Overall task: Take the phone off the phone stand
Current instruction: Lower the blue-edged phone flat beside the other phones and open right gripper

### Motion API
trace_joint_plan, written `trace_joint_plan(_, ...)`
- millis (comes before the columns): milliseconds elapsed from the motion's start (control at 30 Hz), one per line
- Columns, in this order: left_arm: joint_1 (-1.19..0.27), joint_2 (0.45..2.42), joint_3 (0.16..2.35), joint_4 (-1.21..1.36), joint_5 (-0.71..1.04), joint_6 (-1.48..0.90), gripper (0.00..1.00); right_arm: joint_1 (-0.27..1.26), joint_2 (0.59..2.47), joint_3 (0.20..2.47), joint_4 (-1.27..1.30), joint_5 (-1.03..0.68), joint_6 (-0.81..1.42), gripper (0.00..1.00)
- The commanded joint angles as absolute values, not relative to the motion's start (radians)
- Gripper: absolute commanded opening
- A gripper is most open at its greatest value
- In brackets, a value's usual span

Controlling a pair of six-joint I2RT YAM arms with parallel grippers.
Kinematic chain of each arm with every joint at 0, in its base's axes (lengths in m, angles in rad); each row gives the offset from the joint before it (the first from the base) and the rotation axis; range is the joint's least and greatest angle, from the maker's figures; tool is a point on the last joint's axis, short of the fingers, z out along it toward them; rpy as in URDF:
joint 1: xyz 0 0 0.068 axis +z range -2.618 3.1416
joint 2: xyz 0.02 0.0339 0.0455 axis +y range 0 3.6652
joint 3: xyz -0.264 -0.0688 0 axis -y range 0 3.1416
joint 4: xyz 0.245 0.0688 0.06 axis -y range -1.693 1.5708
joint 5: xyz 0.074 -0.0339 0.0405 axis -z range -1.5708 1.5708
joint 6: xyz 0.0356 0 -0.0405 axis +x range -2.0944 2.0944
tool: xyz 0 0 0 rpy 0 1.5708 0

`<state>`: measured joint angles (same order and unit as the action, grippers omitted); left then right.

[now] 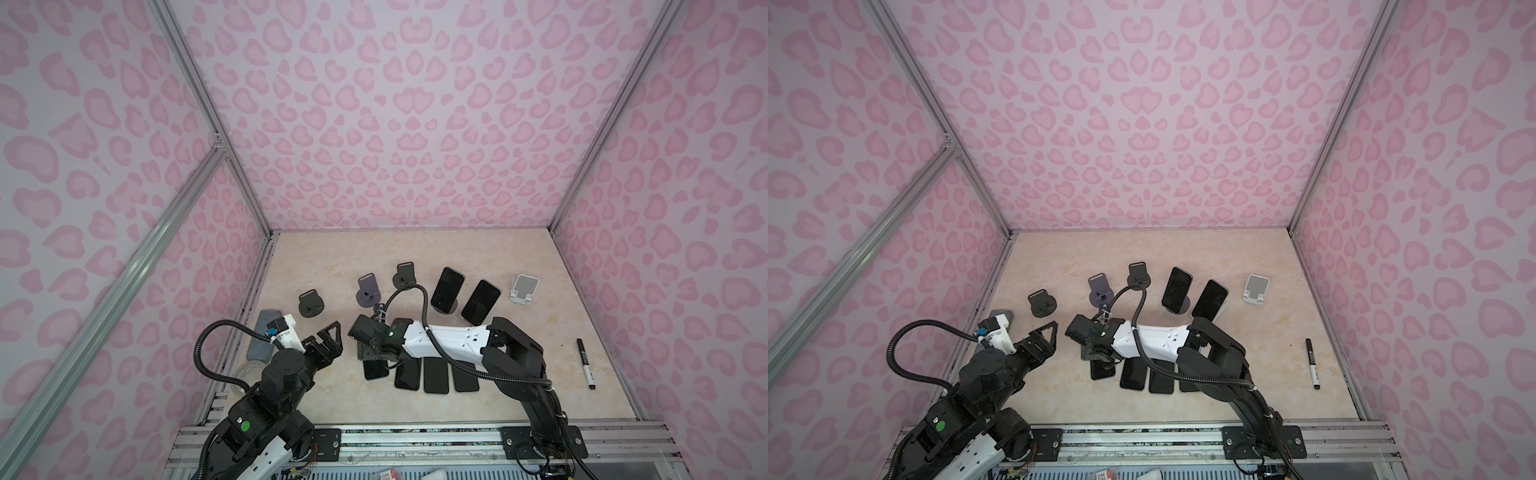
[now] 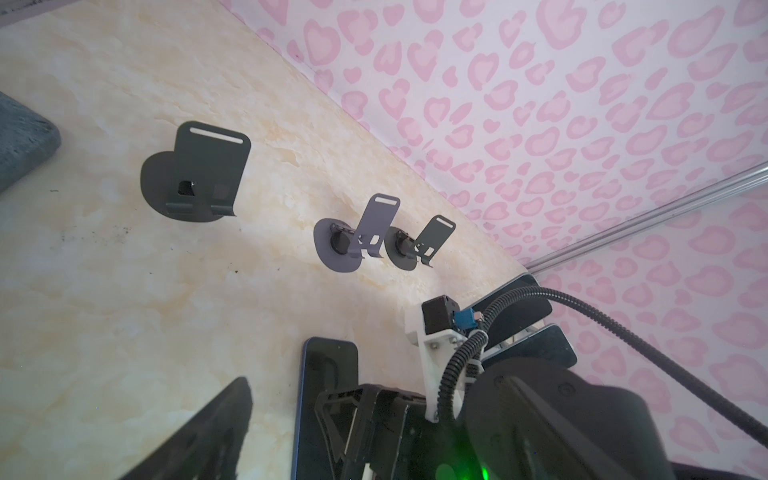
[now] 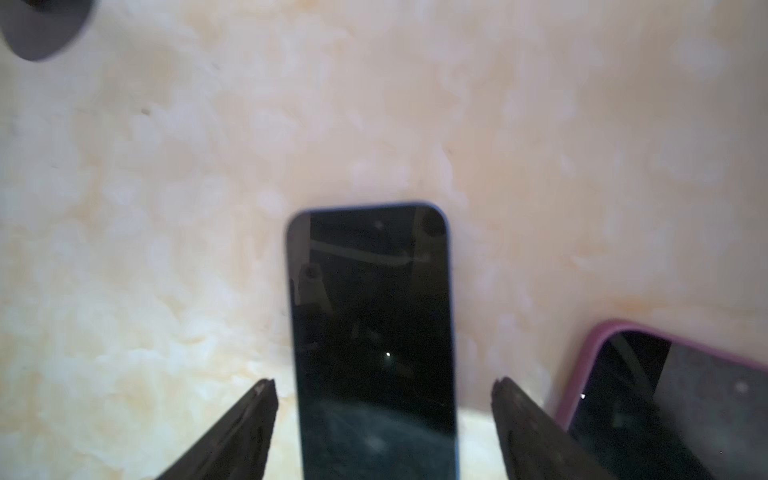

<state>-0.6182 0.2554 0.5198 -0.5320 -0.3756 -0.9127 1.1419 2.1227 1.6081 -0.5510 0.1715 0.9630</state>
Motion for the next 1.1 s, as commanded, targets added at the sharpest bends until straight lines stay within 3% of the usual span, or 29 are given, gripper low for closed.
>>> trace_joint_plan(0, -0.618, 0.215, 0.535, -0.557, -0.446, -0.906, 0.95, 1.137, 2.179, 1.691, -0.634, 0.248, 0.811, 0.88)
trace_joint_plan(267, -0.617, 0.097, 0.537, -0.621, -0.51, -0.937, 0.97, 1.099, 2.263, 1.789, -0.645, 0.28, 0.749, 0.93)
trace_joint_plan(533, -0.618, 0.077, 0.528, -0.634, -0.507, -0.943, 0.97, 1.095, 2.346, 1.851, -0.64, 0.218, 0.697, 0.93)
trace_joint_plan(633, -0.618, 0.096, 0.529, -0.632, -0.494, -0.949, 0.97, 1.096, 2.37, 1.881, -0.696, 0.276, 0.723, 0.9)
trace_joint_plan(1067, -0.618, 0.162, 0.522, -0.575, -0.459, -0.947, 0.97, 1.121, 2.186, 1.59, -0.604, 0.349, 0.778, 0.81)
